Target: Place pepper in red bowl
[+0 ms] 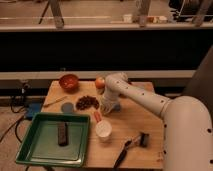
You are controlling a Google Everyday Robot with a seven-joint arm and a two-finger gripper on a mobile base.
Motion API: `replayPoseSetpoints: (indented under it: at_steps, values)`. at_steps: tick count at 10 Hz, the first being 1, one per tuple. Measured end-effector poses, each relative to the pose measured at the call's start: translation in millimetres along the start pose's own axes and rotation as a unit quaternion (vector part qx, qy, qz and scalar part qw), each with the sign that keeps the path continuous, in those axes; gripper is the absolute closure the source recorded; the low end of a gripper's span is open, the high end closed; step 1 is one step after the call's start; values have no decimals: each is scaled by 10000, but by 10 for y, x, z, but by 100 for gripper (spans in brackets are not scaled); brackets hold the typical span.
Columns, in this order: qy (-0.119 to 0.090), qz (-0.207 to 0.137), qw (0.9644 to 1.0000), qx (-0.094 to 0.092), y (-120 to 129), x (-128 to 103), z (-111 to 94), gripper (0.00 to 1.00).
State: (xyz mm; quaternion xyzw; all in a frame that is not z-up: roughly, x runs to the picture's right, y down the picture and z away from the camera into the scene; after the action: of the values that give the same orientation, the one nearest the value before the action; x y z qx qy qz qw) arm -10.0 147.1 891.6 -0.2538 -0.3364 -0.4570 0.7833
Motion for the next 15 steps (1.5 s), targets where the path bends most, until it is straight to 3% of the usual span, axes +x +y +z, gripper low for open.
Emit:
replayPoseSetpoints:
  at_steps: [2,3,6,9,13,15]
  values:
    - [17,-21,9999,112,-14,9,-47,24]
    - [26,-48,9998,174,-11,12,-68,21]
    - [47,-244,9989,394,-18,-13,-116,20]
    - [35,-445,9978,499,-13,-58,-131,20]
    - [119,-627,9972,396,39,-135,-113,20]
    - [261,-672,9973,101,47,-168,-98,20]
